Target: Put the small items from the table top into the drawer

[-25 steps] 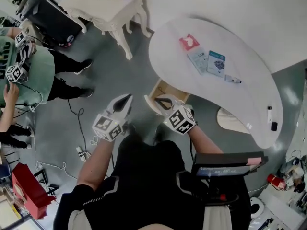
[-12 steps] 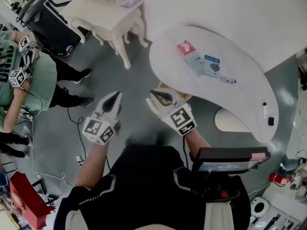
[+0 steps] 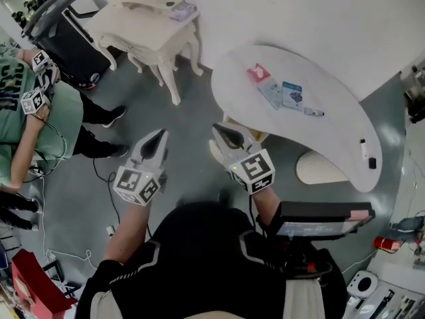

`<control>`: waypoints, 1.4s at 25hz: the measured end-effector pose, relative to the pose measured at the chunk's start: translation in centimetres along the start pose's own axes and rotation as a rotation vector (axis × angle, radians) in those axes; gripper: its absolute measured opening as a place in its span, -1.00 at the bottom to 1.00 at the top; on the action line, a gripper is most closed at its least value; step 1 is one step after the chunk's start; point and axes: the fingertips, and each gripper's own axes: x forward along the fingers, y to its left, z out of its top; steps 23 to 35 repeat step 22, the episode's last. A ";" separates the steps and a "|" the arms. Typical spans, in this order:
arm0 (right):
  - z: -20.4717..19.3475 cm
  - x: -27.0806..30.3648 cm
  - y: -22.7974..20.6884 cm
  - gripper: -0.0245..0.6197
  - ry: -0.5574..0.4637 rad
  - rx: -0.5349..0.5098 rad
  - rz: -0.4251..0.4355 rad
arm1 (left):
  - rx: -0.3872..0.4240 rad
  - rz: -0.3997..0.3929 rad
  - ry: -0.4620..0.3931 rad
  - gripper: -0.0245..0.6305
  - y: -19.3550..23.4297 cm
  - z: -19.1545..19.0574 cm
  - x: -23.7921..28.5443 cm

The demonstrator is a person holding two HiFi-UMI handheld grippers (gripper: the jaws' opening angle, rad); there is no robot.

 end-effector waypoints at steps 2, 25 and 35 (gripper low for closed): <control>0.3 0.2 0.1 -0.92 0.000 0.008 -0.011 | 0.003 0.003 0.004 -0.93 0.3 0.4 -0.1; 1.8 1.0 0.9 -0.92 -0.022 0.024 -0.075 | -0.008 0.003 -0.004 -0.93 2.2 1.5 -2.2; 1.8 1.0 0.9 -0.92 -0.022 0.024 -0.075 | -0.008 0.003 -0.004 -0.93 2.2 1.5 -2.2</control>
